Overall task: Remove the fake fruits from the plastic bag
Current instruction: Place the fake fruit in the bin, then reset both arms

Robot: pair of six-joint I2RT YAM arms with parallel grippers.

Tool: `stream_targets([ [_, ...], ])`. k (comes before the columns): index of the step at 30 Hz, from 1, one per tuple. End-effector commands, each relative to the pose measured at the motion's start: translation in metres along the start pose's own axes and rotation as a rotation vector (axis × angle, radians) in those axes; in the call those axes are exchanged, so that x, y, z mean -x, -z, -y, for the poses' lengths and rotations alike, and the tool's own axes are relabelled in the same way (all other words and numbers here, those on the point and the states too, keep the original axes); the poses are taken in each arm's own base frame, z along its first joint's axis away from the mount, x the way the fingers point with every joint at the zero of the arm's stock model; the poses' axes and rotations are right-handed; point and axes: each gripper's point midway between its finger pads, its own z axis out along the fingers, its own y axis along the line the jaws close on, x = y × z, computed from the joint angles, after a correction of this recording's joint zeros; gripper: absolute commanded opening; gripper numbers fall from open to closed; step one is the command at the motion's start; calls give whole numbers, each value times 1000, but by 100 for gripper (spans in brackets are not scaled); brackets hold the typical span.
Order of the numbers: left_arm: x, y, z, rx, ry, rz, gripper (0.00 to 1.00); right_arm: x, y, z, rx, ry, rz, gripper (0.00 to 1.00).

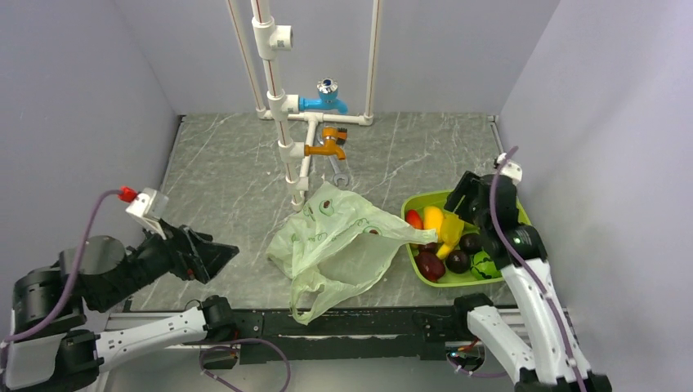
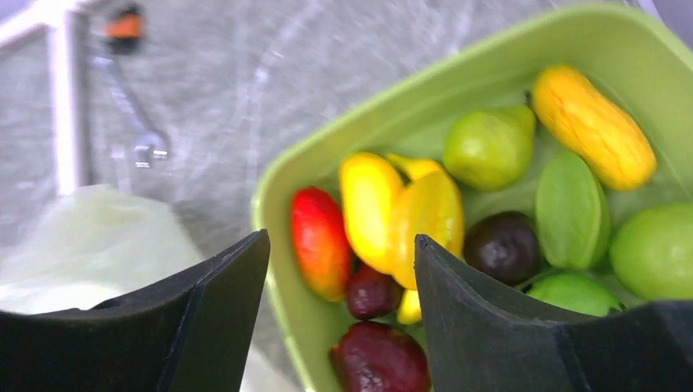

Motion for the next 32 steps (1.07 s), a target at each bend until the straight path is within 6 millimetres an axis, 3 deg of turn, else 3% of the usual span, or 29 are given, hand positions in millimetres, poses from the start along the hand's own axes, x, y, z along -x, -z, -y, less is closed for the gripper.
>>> stream_targets([
  [1,39,7,15,-20,-72,80,95,42,62,-39,272,35,120,69],
  [5,72,22,36,-100,-81,170,99,81,113,-53,399,63,278,75],
  [8,100,44,56,-203,-90,248,99,110,155,-57,454,90,398,99],
  [11,124,68,66,-274,-76,336,100,131,191,-51,471,101,506,100],
  [16,152,96,74,-367,-51,494,99,150,235,-20,402,33,668,100],
  [19,162,107,74,-399,-31,574,99,151,246,-5,358,-1,710,100],
  [24,167,109,72,-383,-31,597,99,150,243,11,278,-39,702,100],
  [32,163,94,63,-312,-34,583,99,145,229,10,260,-48,665,100],
])
